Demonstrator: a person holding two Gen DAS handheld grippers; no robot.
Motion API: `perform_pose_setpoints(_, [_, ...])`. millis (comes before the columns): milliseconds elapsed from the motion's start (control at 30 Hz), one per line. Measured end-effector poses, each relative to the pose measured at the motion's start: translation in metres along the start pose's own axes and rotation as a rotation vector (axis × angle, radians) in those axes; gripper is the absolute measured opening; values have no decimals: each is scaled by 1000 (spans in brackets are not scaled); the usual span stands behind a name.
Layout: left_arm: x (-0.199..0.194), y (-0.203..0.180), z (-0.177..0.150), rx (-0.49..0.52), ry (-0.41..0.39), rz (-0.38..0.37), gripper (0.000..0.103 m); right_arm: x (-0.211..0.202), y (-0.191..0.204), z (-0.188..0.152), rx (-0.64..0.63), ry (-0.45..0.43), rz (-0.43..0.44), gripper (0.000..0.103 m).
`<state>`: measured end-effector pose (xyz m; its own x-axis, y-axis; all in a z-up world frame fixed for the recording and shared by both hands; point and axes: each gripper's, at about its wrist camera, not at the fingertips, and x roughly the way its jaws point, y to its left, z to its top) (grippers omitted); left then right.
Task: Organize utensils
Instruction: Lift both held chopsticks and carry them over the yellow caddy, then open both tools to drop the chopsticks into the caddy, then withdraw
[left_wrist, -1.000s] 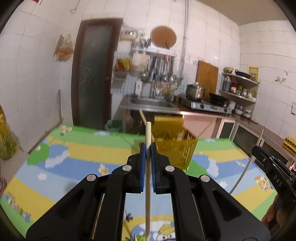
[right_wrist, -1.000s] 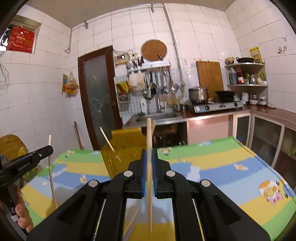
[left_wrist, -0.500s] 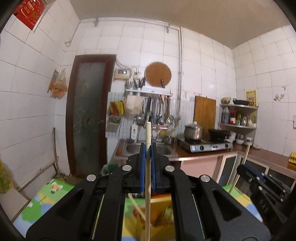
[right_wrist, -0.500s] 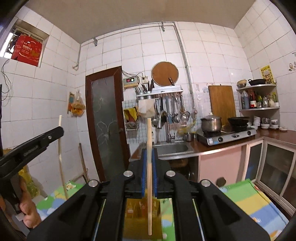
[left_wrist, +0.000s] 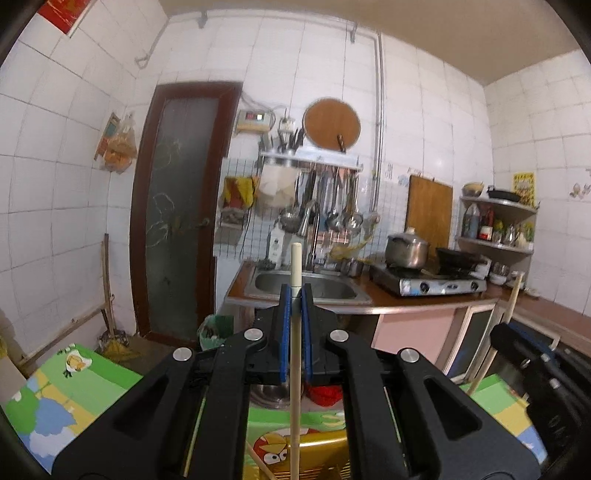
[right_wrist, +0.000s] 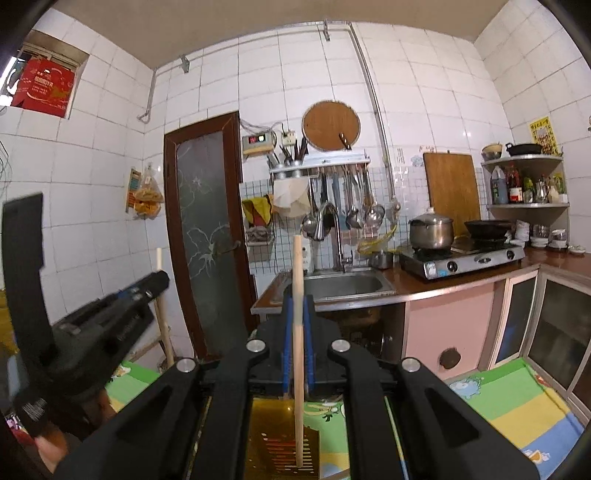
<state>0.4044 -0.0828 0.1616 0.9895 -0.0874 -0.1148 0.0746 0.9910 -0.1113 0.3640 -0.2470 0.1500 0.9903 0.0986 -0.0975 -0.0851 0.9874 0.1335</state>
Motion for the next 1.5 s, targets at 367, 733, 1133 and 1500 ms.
perform_pose_setpoints(367, [25, 5, -51, 60, 140, -1, 5, 32, -12, -48, 30, 129, -4, 6])
perform_pose_setpoints(733, [-11, 29, -35, 24, 206, 24, 54, 13, -5, -37, -16, 218, -69, 9])
perform_pose_setpoints(1133, [-117, 62, -13, 62, 221, 74, 98, -83, -4, -22, -23, 226, -124, 67])
perform_pose_setpoints(1500, [-173, 86, -105, 66, 437, 93, 98, -126, 3, -130, 28, 512, -163, 68])
